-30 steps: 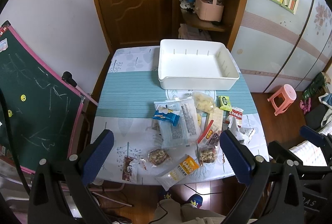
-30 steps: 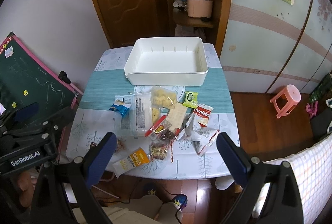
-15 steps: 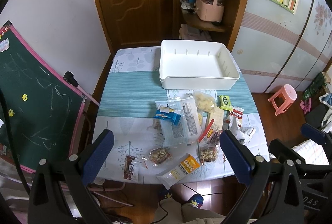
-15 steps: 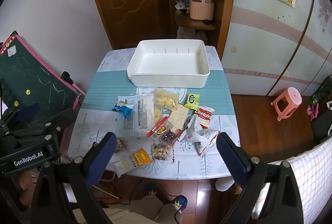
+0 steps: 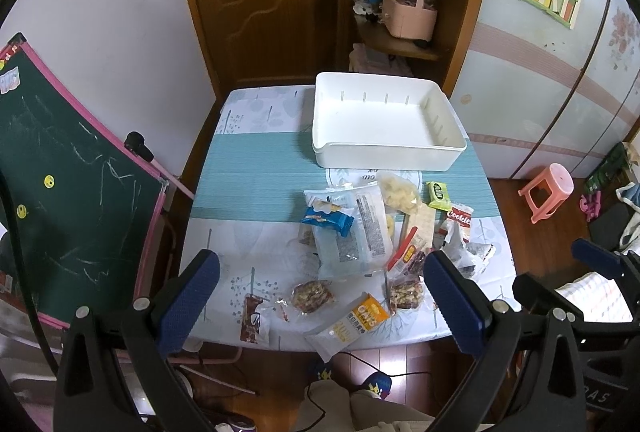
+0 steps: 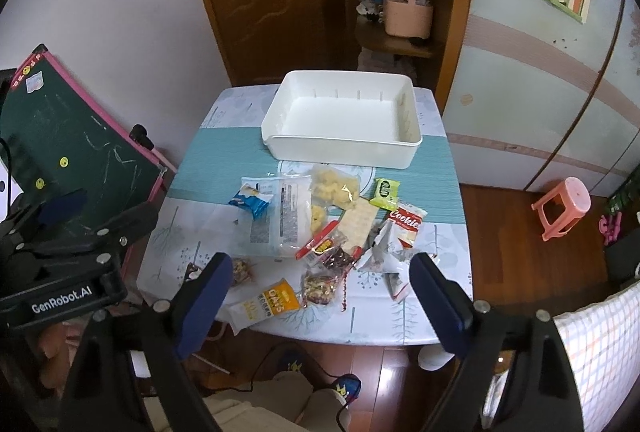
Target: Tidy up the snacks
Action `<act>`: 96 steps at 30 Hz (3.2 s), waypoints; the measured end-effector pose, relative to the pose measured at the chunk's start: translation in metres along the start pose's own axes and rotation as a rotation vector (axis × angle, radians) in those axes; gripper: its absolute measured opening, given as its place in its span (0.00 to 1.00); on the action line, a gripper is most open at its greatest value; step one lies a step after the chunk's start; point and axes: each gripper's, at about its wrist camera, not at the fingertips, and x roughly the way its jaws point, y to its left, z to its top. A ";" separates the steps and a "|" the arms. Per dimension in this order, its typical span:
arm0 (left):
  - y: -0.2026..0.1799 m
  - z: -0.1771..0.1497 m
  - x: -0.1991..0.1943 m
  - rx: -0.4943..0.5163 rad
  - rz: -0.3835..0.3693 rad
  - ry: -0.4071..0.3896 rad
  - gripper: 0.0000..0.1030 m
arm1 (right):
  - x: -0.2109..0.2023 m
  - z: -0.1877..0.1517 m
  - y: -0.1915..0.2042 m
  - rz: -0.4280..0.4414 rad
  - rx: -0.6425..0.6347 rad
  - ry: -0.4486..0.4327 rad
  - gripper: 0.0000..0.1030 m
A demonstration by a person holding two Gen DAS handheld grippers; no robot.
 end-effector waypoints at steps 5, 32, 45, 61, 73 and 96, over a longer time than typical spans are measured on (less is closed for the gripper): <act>0.007 0.003 0.004 -0.005 0.000 0.010 0.99 | 0.008 -0.002 0.003 0.022 -0.013 0.025 0.84; 0.106 -0.067 0.139 0.000 0.172 0.126 0.99 | 0.146 -0.054 0.029 0.161 -0.035 0.384 0.75; 0.123 -0.131 0.233 0.002 0.122 0.288 0.97 | 0.214 -0.092 0.050 0.220 0.033 0.543 0.75; 0.158 -0.147 0.267 -0.129 0.045 0.395 0.89 | 0.280 -0.100 0.067 0.178 0.232 0.613 0.76; 0.147 -0.139 0.280 -0.077 0.018 0.403 0.53 | 0.286 -0.088 0.120 -0.047 -0.031 0.521 0.39; 0.071 -0.031 0.152 -0.063 0.077 0.084 0.31 | 0.136 -0.027 0.046 0.173 -0.061 0.167 0.36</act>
